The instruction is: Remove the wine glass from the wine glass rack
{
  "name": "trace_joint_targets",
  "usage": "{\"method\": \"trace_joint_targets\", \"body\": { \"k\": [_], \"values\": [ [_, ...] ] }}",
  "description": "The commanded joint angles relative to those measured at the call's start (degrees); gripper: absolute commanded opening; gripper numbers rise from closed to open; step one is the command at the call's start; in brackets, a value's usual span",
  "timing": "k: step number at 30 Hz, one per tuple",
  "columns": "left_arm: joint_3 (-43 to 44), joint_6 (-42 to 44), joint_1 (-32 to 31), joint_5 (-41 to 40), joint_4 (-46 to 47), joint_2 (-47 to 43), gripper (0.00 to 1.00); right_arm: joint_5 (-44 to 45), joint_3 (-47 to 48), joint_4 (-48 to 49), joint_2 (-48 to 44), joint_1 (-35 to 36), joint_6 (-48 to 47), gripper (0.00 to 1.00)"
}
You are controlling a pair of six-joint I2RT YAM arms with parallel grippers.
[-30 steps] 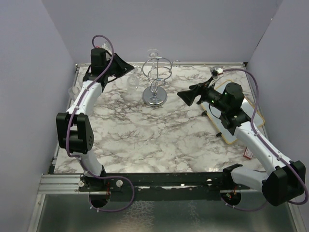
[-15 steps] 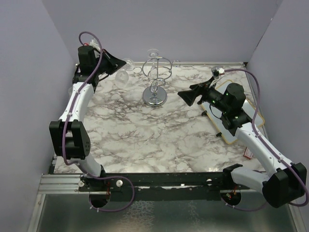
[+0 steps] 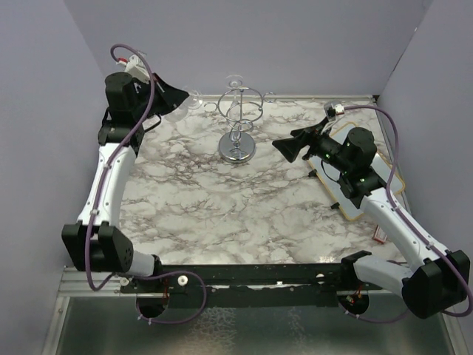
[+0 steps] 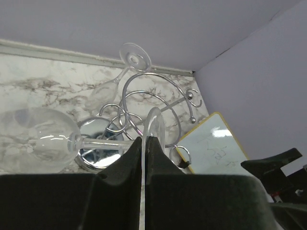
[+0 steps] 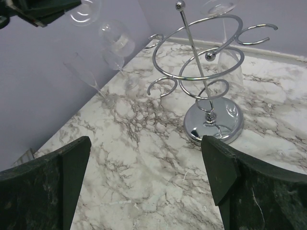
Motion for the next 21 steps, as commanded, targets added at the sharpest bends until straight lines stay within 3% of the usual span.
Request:
{"method": "trace_joint_targets", "body": {
  "k": [1,7,13,18,21],
  "values": [
    [-4.88,17.58,-3.60,-5.85,4.01,-12.84,0.00,-1.28,-0.20,0.69,-0.46,-0.42,0.69,1.00],
    [-18.75,32.76,-8.09,-5.61,9.32,-27.19,0.00,-9.85,0.67,1.14,1.91,-0.37,2.03,1.00],
    [-29.85,37.48,-10.57,5.49,15.13,-38.41,0.00,-29.91,1.56,10.22,6.23,2.78,1.89,0.91],
    [-39.04,37.71,-11.90,10.48,21.33,-46.29,0.00,-26.66,4.67,7.55,7.59,14.60,-14.44,0.91],
    [-41.56,37.08,-12.47,12.45,22.03,-49.18,0.00,-26.03,5.04,15.01,10.82,15.71,-12.59,0.89]
  ]
}}
